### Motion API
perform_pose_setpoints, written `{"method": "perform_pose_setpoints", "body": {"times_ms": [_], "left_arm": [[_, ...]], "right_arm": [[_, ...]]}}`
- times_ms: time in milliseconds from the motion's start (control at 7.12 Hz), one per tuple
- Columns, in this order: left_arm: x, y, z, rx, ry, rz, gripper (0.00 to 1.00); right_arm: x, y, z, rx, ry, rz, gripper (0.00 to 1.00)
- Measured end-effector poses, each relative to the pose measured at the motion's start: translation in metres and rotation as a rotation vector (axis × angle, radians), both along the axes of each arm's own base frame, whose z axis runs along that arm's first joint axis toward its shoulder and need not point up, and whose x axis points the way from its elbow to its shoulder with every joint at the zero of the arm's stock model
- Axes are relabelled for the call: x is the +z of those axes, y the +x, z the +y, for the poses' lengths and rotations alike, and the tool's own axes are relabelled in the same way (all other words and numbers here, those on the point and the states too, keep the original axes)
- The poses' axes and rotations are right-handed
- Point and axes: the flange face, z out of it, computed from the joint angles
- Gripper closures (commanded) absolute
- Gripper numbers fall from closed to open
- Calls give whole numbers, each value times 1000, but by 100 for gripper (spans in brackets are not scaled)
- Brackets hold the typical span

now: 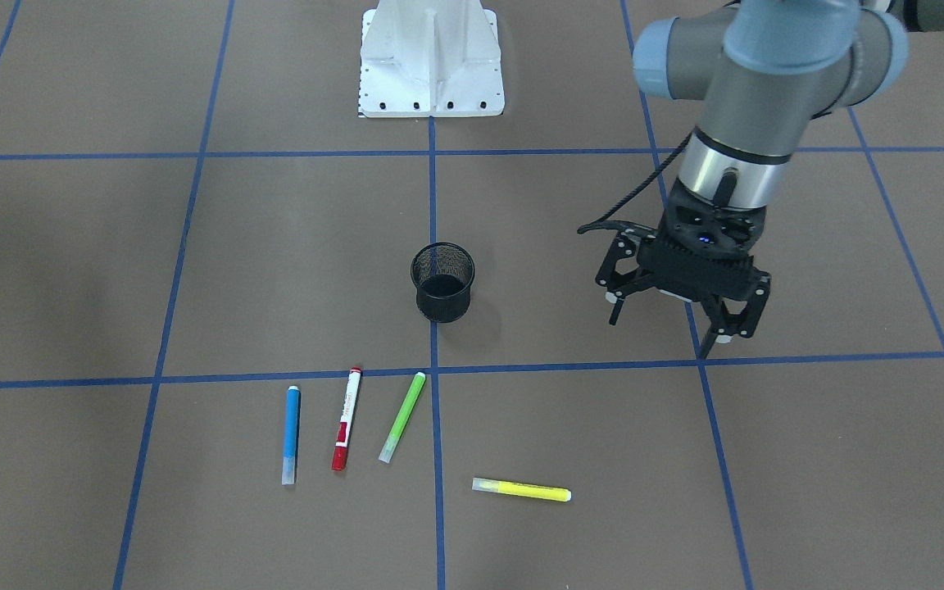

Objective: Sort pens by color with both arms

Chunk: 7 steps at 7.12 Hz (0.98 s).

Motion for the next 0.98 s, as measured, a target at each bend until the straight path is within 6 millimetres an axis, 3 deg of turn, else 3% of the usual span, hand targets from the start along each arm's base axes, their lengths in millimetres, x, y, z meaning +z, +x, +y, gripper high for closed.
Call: {"method": "perform_pose_setpoints", "body": {"times_ms": [281,562,702,983], "left_arm": [[31,-101,-24,93,-53,-136,0],[68,-185,-39,80,-173,-136,0],[99,-218,-40,51,-247,-126,0],[176,-248,-27,23,-378,-120,0]], "right_arm": [[49,43,22,-6,-7,20,1],[105,78,50,19,-67,39,1],[132,97,64,17,-81,54,1],[200,126,102,20,-167,76,1]]}}
